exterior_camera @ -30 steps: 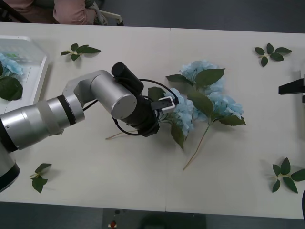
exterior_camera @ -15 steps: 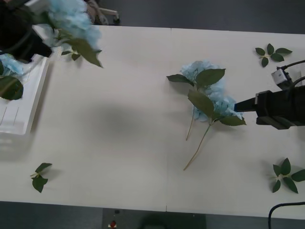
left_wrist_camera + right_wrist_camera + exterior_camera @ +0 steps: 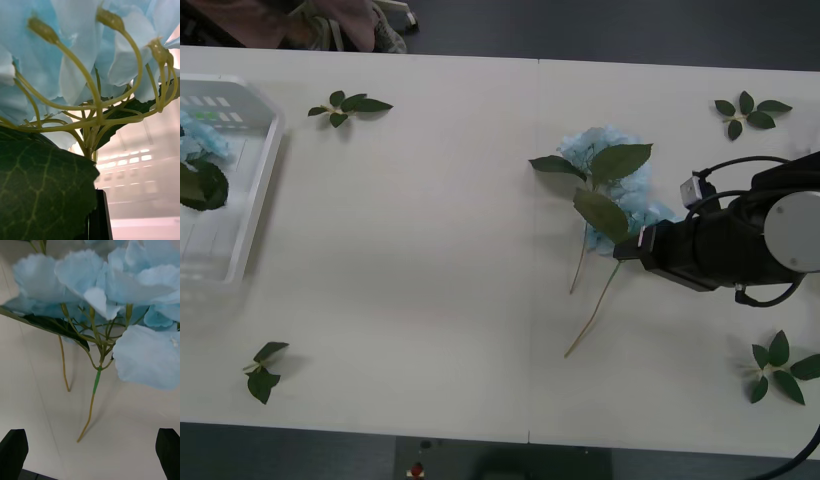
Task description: Put the red flowers into the right box and the blue flowers into the left box
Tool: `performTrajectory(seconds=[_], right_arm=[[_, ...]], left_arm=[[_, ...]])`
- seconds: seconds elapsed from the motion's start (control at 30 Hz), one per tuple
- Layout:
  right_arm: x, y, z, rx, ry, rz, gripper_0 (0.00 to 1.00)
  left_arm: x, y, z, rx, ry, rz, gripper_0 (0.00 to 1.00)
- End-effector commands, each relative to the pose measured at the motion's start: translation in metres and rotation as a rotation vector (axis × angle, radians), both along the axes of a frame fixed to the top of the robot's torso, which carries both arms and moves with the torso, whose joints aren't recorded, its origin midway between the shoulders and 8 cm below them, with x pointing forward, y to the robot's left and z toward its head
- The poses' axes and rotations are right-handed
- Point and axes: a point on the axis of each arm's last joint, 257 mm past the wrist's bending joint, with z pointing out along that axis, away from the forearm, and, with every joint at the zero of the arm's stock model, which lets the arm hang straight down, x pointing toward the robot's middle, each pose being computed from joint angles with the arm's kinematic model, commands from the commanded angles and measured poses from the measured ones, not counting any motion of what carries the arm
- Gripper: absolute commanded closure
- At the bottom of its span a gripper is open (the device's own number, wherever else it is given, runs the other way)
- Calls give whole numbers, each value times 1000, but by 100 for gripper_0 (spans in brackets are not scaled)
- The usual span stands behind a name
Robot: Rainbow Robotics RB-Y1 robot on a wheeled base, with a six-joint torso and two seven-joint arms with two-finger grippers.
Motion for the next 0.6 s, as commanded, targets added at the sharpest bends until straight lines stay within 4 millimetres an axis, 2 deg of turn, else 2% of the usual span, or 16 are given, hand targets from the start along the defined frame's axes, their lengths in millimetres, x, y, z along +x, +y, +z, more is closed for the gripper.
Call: performTrajectory(seconds=[0.03, 0.1, 0.23, 0.27, 0.3, 0.4, 0.47, 0.6], right_arm=[[3, 2, 0, -35, -13, -30, 1], [4, 3, -7, -61, -16, -37, 1], [5, 6, -15, -92, -29, -46, 1], [7, 6, -19, -107, -31, -49, 1], [7, 6, -21, -111, -32, -49, 1], [12, 8, -29, -112, -36, -58, 1], [14, 8, -34, -109, -34, -59, 1], [14, 7, -42, -115, -25, -61, 1]], left_arm=[[10, 43, 14, 91, -57, 35, 100], [11, 61, 5, 108, -73, 65, 100], [13, 83, -13, 126, -92, 102, 100], [11, 92, -19, 125, -96, 120, 95], [12, 94, -21, 123, -101, 125, 88], [13, 98, -25, 132, -109, 129, 54], [13, 98, -26, 134, -109, 128, 38], [16, 95, -26, 117, -118, 125, 19]])
